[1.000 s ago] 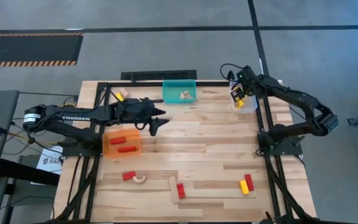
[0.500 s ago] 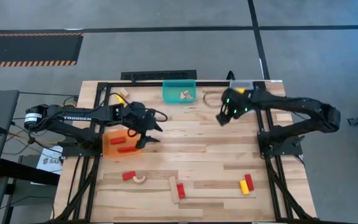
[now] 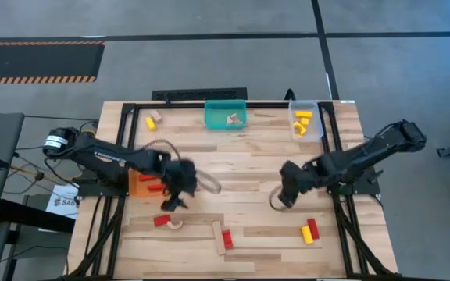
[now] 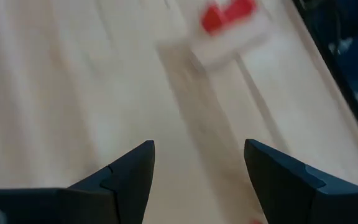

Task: Sort & place blocks by color
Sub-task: Put the brown block into the transparent blue bin

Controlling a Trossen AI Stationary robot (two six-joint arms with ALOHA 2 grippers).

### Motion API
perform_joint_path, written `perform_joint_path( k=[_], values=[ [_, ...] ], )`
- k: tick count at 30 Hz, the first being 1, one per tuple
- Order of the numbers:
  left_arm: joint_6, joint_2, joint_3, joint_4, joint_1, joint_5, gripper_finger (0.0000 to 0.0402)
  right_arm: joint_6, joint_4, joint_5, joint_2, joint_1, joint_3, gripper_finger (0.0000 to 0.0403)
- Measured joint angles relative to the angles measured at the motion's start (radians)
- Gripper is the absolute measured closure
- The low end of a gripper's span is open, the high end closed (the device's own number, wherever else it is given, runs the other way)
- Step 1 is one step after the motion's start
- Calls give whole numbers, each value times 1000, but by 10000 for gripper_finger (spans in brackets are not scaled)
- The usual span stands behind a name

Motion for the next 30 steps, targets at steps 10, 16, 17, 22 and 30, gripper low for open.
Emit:
perform_joint_path(
  k=[10,16,17,22,30],
  values=[
    [-542,0,1,-68,-474,-470,166,41,-33,137,0,217,0,133],
    [-702,49,2,-63,-576,-564,166,16,-37,143,0,236,0,133],
    [-717,69,2,-60,-583,-570,166,16,-36,143,0,236,0,133],
    [-787,170,2,-22,-594,-598,166,19,-37,143,0,236,0,133],
    [-803,272,5,-6,-601,-592,166,23,-36,143,0,235,0,133]
  ],
)
